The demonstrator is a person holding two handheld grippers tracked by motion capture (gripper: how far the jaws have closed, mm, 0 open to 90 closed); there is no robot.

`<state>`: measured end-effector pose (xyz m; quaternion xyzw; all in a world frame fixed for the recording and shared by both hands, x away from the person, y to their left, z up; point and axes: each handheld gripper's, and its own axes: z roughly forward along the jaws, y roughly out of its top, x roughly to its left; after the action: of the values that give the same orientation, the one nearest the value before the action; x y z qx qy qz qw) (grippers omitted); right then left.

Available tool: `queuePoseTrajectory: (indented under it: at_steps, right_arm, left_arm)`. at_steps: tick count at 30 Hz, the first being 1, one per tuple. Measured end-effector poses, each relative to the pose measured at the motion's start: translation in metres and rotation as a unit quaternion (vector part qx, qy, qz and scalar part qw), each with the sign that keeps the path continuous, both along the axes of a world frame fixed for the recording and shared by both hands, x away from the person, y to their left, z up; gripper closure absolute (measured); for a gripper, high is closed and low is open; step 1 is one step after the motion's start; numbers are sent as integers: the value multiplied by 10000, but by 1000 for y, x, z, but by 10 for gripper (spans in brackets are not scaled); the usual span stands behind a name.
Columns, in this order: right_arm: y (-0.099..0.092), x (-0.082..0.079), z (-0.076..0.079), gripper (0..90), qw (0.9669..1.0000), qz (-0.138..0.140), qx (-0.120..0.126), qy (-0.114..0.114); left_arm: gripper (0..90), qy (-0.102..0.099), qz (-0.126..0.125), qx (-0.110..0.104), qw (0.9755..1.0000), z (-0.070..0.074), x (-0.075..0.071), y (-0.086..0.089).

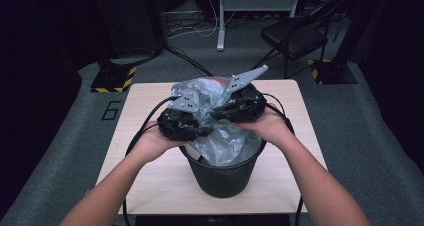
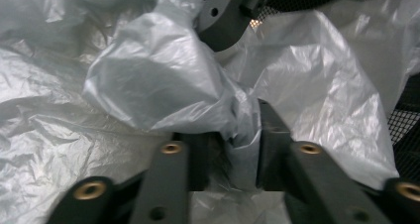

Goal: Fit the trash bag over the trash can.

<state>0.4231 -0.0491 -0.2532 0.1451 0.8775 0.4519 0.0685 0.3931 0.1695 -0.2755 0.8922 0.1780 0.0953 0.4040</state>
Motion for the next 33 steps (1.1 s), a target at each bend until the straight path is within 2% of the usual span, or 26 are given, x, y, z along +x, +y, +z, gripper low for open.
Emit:
queuePoseTrajectory:
  at_steps: [1, 2, 3, 6, 7, 12, 13, 15, 16, 17, 19, 21, 23, 26, 29, 30, 33]
  right_arm:
    - [-1, -2, 0, 861, 10000, 15, -60, -40]
    - [-1, -2, 0, 861, 10000, 15, -60, -40]
    - [-5, -3, -1, 864, 9999, 24, -118, -55]
    - [-9, -4, -1, 865, 9999, 39, -91, -32]
    - [-13, -8, 0, 867, 9998, 55, -128, -106]
    - [-21, -14, -3, 868, 9993, 11, -298, -204]
    - [-23, -15, -3, 868, 9994, 5, -294, -205]
    - [-26, -16, -5, 868, 9994, -4, -289, -197]
    - [-26, -16, -5, 868, 9994, -4, -289, -197]
    - [-29, -17, -5, 868, 9994, 1, -267, -200]
    - [-30, -18, -6, 868, 9995, -1, -258, -204]
    - [-31, -20, -6, 868, 9995, 29, -248, -217]
    - [-31, -21, -6, 868, 9994, 51, -255, -238]
    - [-30, -22, -7, 868, 9993, 77, -268, -246]
    - [-28, -22, -8, 867, 9991, 110, -311, -251]
    - [-28, -22, -8, 867, 9991, 110, -311, -251]
    - [-28, -21, -9, 868, 9992, 109, -295, -254]
  left_arm:
    - [605, 10, 18, -37, 10000, 1, 0, 2]
    - [605, 17, 43, -79, 10000, 2, -1, 4]
    - [542, 11, 91, -160, 9998, 5, -2, 10]
    - [487, -12, 168, -182, 9997, 8, -3, 17]
    - [444, -20, 230, -207, 9995, 11, -3, 24]
    - [400, -114, 409, -327, 9986, 19, -5, 38]
    - [393, -151, 565, -408, 9975, 23, -3, 45]
    - [372, -178, 772, -426, 9959, 26, 0, 51]
    - [361, -178, 772, -426, 9959, 26, 0, 51]
    - [343, -186, 873, -443, 9950, 27, 3, 54]
    - [326, -101, 1107, -502, 9925, 26, 10, 57]
    - [293, -27, 1308, -471, 9903, 22, 20, 57]
    - [289, -3, 1373, -419, 9896, 19, 26, 55]
    - [284, 63, 1375, -461, 9894, 17, 32, 52]
    - [280, 207, 1344, -545, 9892, 14, 46, 45]
    - [278, 207, 1344, -545, 9892, 14, 46, 45]
    - [277, 320, 1381, -553, 9883, 13, 58, 38]
